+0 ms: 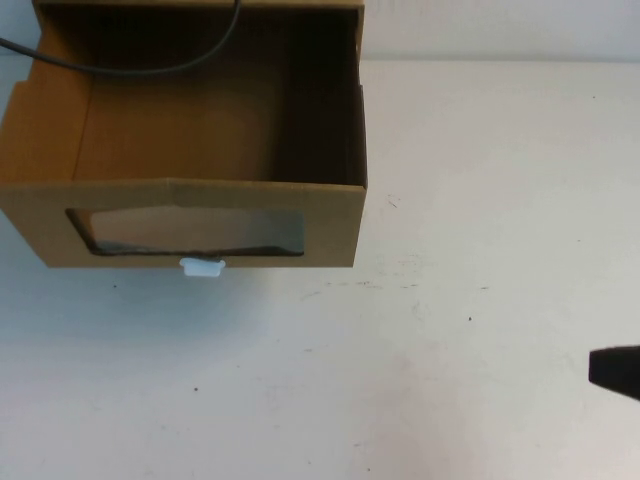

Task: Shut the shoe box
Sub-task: Close the shoe box with your right arm

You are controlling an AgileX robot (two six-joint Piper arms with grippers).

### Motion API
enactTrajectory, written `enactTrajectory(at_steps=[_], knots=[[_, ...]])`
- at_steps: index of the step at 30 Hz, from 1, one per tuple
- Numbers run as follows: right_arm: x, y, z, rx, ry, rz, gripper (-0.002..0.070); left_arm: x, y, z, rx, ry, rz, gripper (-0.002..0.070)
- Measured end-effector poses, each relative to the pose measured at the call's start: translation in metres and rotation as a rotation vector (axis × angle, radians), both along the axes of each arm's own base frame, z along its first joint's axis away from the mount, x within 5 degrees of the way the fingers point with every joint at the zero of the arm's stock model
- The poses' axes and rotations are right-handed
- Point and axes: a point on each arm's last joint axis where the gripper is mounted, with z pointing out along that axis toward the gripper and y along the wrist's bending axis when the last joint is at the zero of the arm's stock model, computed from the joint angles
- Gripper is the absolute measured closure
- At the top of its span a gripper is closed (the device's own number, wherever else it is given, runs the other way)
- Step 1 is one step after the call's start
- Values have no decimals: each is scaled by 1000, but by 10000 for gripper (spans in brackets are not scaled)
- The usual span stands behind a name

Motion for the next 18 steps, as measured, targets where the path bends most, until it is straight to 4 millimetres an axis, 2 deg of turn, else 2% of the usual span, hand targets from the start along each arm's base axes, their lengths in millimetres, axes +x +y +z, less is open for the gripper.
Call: enactTrajectory(at_steps=[3, 7, 10, 13, 18], knots=[[30, 8, 13, -43, 55, 72, 687, 0, 0, 0, 0, 0, 0, 680], [54, 35, 28, -105, 57, 194, 687, 0, 0, 0, 0, -2, 1, 680], [61, 66, 31, -182, 42, 256, 687, 0, 0, 0, 1, -5, 3, 680], [59, 104, 29, -247, -10, 318, 687, 0, 0, 0, -1, -4, 4, 680], [54, 157, 24, -235, -186, 354, 687, 0, 0, 0, -2, -3, 5, 680]])
